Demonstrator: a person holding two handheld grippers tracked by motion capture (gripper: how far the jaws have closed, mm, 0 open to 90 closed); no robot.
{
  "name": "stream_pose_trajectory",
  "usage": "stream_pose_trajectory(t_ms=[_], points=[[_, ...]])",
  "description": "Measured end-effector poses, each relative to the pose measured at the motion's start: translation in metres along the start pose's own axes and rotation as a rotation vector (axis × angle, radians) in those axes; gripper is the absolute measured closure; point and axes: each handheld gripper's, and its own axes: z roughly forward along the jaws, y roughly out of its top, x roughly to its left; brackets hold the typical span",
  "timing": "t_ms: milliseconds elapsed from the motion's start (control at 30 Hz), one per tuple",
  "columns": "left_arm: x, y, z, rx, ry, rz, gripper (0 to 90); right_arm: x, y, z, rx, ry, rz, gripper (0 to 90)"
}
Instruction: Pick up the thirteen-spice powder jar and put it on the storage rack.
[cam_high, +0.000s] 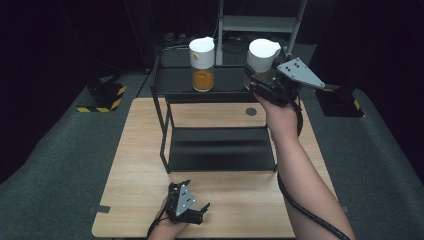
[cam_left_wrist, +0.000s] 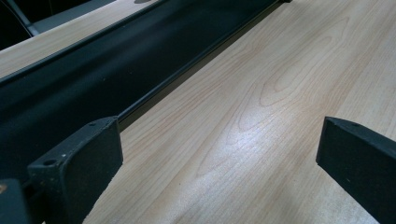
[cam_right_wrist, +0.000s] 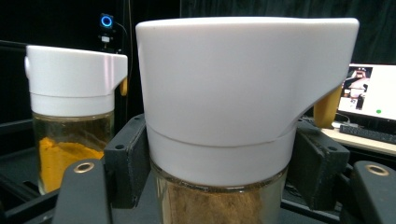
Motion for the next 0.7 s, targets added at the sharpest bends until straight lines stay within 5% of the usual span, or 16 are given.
stream_pose_trajectory(t_ms=[700], points=[[0.000, -0.001, 0.000, -0.008, 0.000, -0.004, 0.7, -0.002, -0.005, 0.013, 0.026, -0.016, 0.033, 30.0]])
